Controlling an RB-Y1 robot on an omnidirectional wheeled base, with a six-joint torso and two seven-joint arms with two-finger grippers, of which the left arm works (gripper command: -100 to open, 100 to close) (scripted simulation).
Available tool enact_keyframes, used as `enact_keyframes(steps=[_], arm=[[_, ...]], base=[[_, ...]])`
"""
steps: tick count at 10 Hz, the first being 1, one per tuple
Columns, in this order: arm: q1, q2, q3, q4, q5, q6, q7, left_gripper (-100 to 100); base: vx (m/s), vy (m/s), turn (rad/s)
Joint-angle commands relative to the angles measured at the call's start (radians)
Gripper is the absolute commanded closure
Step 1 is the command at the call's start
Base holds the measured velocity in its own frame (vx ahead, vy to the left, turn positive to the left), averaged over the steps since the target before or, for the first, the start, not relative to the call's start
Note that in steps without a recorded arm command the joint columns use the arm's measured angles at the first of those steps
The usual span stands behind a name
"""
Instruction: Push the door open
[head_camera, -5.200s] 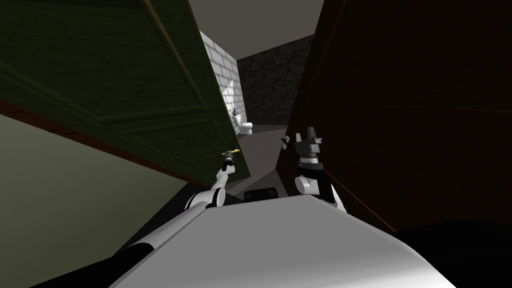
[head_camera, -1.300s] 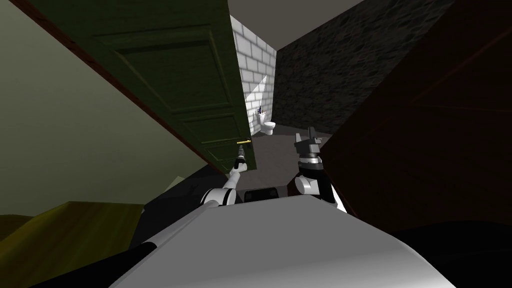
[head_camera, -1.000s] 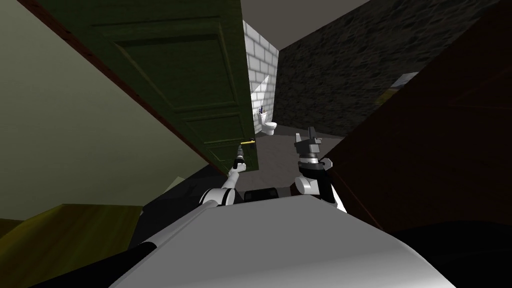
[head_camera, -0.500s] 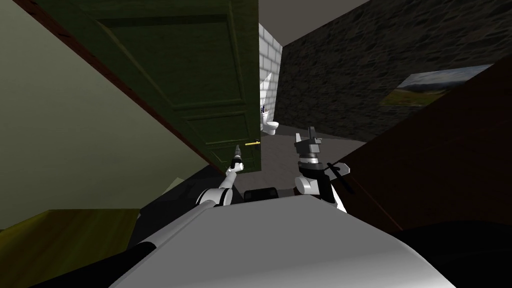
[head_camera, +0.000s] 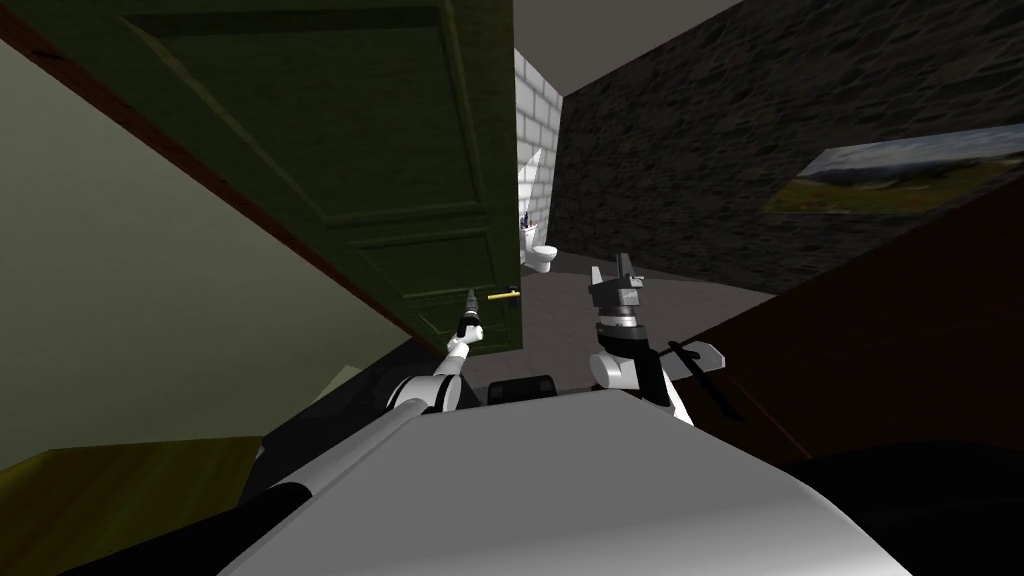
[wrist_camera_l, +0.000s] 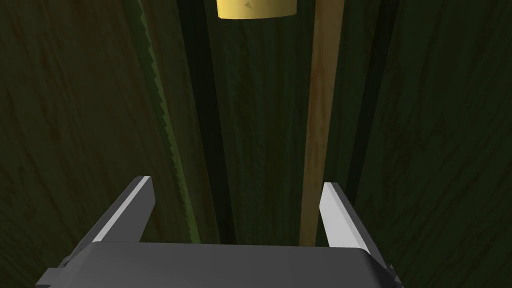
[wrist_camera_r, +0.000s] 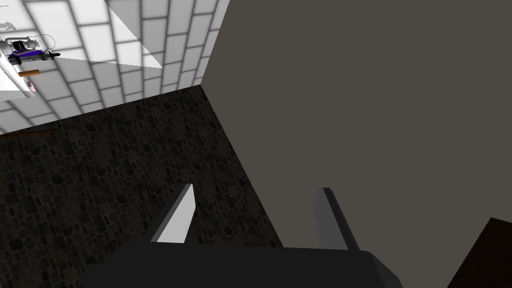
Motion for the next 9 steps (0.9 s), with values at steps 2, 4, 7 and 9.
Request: enact_keyframes(steps=[2,4,7,9], arm=[[0.003,-0.043,0.003,-0.005,0.000,0.001,-0.003,-100],[0.003,-0.069,0.004,-0.004,0.000,0.000,-0.004,-100],[-0.004,-0.092,0.007,0.010,0.001,-0.008,-0.006,-100],[-0.004,-0.092,0.007,0.010,0.001,-0.008,-0.006,100]], base=[[0.109,-0.179,0.020],[-0.007,-0.163,-0.045],[0.017,-0.131,-0.002],[-0.007,0.018,-0.010]])
